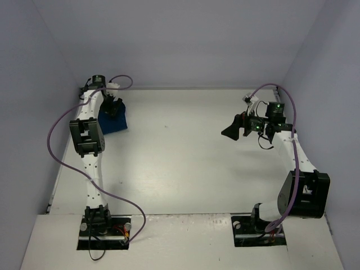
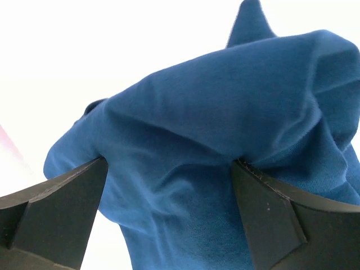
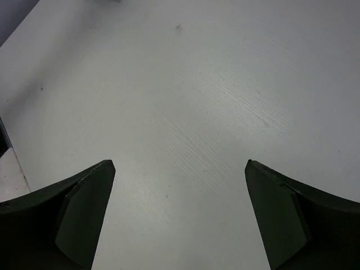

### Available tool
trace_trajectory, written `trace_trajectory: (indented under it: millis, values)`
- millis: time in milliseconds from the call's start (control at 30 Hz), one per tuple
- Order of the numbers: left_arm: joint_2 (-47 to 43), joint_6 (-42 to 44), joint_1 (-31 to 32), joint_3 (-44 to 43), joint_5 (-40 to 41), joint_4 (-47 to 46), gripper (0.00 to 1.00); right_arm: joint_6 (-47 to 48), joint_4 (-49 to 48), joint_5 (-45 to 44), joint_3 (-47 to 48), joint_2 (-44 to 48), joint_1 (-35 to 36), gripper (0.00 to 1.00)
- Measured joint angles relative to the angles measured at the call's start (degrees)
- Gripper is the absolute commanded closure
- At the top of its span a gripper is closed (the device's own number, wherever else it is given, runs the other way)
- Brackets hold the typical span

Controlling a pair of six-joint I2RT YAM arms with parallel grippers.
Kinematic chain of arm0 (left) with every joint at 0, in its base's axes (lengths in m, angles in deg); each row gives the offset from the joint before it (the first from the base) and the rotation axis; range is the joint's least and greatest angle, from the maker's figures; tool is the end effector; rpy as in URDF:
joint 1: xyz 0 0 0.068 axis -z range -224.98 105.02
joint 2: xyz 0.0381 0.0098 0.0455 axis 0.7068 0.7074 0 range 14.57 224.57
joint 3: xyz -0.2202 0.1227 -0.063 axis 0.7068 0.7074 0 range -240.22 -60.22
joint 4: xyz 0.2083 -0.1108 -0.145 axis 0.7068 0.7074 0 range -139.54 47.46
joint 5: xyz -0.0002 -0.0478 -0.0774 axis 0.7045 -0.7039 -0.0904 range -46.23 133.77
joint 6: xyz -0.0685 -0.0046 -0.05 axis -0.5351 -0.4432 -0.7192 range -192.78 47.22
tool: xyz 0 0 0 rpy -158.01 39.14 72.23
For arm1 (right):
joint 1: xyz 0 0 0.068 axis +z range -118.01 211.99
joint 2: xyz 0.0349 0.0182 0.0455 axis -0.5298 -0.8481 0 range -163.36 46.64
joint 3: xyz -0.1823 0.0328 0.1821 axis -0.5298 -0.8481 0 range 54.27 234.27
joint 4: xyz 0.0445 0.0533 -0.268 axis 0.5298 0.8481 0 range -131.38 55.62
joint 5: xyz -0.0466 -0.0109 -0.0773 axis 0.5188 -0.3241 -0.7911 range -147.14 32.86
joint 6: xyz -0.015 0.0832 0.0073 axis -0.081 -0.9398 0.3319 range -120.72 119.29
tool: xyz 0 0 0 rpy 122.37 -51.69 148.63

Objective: Fold and stack the t-shirts
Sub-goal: Put the neatly folded tshirt into the corner of the board with the left arm

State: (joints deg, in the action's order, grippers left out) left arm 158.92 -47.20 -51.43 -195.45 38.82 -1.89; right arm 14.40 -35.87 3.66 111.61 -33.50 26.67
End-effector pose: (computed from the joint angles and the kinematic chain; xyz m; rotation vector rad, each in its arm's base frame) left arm 0.5697 0.0578 0.1532 0.4577 2.5181 0.1043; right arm 0.3430 0.0334 0.2620 -0.7738 1.7216 0.8398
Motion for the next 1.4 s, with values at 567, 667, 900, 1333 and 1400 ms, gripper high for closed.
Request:
trace_trajectory:
  millis: [567, 667, 900, 1333, 1400]
  values:
    - [-6.7, 4.2, 2.9, 2.5, -0.9, 2.1, 0.08, -1.2, 0.8, -1.4, 2.3, 0.0, 0.2, 0.00]
    - [-15.7, -0.2, 5.9, 5.1, 2.0, 2.1, 0.08, -3.2, 1.8, -5.7, 5.4, 0.0, 0.4, 0.00]
    - [-48.7, -10.0, 16.1, 19.3, -2.9, 0.2, 0.08, -4.1, 3.7, -19.9, 8.5, 3.5, 0.5, 0.00]
    - [-68.8, -33.2, 25.4, 66.9, -1.4, -11.4, 0.08, -8.4, 5.7, -48.1, -5.6, 18.8, 2.8, 0.00]
    - [-69.9, -34.3, 25.2, 73.3, 0.3, -12.5, 0.08, -9.1, 6.5, -48.8, -8.0, 20.6, 2.8, 0.00]
